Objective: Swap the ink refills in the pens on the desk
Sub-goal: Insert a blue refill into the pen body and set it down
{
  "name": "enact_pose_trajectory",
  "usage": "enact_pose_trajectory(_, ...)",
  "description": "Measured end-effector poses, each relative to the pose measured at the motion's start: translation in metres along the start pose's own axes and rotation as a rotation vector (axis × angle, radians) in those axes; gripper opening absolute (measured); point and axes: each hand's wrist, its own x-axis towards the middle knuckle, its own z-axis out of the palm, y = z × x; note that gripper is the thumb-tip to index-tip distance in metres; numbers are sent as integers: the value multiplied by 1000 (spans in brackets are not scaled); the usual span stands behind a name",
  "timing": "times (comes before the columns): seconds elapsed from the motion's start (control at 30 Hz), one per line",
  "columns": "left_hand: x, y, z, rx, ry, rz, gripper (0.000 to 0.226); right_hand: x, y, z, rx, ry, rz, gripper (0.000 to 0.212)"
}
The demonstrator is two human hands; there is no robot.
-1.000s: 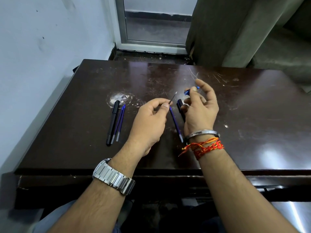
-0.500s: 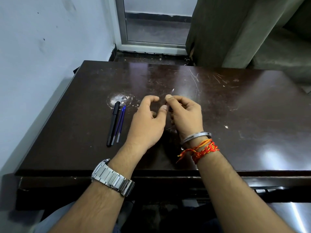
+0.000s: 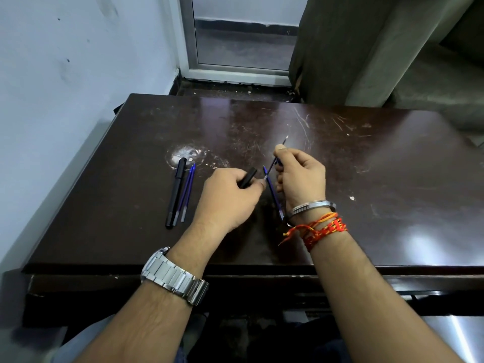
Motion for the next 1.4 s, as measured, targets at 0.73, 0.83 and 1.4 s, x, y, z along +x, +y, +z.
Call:
enact_pose_trajectory(0.73, -5, -1, 17, 159, -56, -108, 22, -8, -4, -15, -957, -98, -129, 13)
enact_pose_trajectory(0.83, -4, -1, 18, 100, -121, -114, 17, -8, -5, -16, -950, -108, -100, 11)
enact_pose_trajectory(1.4, -2, 3, 16, -74, -279, -246, 19, -8, -4, -15, -919, -60, -75, 13)
